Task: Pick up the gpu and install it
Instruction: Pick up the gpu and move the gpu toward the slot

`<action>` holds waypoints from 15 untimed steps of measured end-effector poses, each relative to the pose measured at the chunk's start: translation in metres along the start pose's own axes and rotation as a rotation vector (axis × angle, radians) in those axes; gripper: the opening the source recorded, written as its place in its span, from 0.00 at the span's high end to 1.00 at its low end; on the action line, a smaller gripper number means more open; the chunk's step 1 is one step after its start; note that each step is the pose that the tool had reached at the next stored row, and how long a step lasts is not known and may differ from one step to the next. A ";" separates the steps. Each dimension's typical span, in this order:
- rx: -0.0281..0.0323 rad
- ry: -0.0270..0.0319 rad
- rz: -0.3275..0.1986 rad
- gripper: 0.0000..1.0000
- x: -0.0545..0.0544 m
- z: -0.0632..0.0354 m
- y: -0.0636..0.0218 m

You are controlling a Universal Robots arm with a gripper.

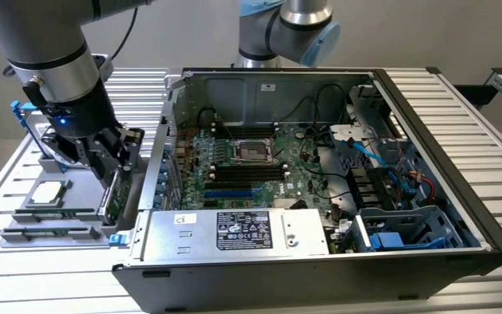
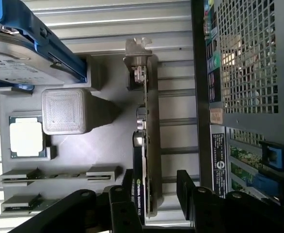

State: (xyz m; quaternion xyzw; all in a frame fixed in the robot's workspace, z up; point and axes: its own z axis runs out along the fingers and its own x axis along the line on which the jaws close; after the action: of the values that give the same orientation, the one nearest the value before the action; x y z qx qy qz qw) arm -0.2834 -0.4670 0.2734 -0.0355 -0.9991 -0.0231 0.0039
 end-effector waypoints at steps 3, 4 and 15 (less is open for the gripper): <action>0.0065 -0.0003 0.000 0.52 0.004 0.0025 0.0031; 0.0078 -0.0003 0.000 0.52 0.006 0.0033 0.0031; 0.0138 0.0000 0.000 0.52 0.008 0.0204 0.0061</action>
State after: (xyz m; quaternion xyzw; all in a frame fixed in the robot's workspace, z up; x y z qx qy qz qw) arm -0.2909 -0.4595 0.2534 -0.0354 -0.9992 -0.0162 0.0041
